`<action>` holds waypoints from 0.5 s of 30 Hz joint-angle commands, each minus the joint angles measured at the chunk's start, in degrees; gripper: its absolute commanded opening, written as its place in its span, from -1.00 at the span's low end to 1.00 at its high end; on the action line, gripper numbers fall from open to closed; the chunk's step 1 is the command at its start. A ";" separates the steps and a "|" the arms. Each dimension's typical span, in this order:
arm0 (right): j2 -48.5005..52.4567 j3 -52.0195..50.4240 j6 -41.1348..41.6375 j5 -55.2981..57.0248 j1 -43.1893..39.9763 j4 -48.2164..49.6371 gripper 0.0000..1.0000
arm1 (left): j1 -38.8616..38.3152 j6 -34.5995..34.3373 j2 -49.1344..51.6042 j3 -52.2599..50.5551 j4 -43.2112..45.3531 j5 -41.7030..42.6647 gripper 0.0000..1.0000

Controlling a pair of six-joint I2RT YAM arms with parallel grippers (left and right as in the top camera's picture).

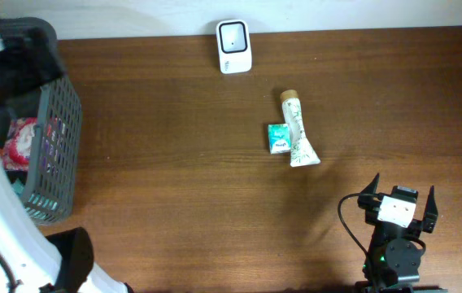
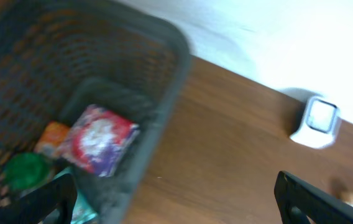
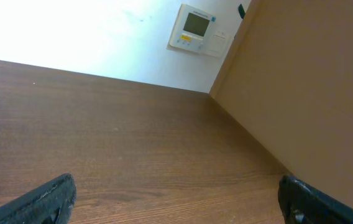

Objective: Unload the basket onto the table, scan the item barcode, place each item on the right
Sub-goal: 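Move the left gripper back into the basket and grasp the red tissue pack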

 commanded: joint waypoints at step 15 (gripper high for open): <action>-0.37 -0.46 0.07 0.70 -0.33 -0.15 0.97 | 20.72 5.18 15.78 -0.55 1.29 -2.29 0.99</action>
